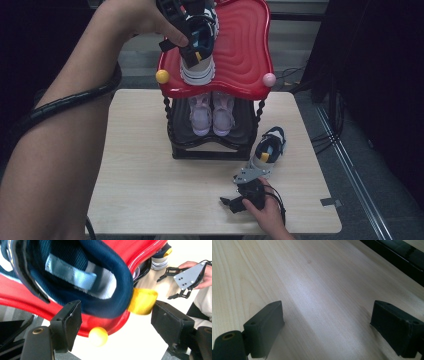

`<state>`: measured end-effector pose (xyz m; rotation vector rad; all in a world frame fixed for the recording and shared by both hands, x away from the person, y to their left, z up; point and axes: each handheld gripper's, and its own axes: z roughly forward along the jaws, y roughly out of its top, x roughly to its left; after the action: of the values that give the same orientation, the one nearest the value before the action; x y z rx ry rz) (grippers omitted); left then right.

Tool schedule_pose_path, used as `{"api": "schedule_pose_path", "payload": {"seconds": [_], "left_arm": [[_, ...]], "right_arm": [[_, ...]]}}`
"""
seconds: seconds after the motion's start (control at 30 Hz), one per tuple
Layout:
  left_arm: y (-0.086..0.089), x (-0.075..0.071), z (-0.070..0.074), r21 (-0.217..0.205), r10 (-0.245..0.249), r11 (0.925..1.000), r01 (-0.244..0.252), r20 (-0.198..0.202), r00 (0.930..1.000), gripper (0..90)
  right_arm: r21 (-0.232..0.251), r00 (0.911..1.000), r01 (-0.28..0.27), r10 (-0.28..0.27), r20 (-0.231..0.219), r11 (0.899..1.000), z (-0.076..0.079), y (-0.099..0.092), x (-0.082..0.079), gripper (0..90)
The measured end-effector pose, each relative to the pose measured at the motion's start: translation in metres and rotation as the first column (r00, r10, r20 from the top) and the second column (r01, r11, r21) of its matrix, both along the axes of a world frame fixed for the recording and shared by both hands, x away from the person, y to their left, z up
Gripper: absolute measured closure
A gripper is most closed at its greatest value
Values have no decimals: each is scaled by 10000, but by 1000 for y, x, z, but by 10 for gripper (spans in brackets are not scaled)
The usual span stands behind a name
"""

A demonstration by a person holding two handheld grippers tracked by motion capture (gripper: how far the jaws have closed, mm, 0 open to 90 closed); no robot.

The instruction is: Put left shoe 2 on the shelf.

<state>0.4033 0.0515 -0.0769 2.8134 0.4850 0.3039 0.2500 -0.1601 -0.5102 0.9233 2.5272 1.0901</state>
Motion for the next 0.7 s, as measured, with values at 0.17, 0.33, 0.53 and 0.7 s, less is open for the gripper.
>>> {"api": "schedule_pose_path", "payload": {"seconds": [0.17, 0.33, 0.53, 0.7], "left_arm": [[9, -3, 0, -25, 69, 10000, -69, -65, 10000, 241], [21, -7, -2, 6, 162, 9999, -162, -219, 9996, 242], [32, -10, -9, 3, 291, 9996, -292, -383, 9988, 242], [45, -14, -17, -172, 576, 9981, -585, -467, 9972, 242]], "right_arm": [[-2, 10000, 0, 0, 0, 10000, 0, 0, 0, 103], [-1, 10000, -1, 1, 2, 10000, 0, 0, 0, 103], [-20, 10000, -18, 18, 6, 10000, 0, 0, 0, 103], [-2, 10000, -4, 4, 3, 10000, 0, 0, 0, 103]]}}
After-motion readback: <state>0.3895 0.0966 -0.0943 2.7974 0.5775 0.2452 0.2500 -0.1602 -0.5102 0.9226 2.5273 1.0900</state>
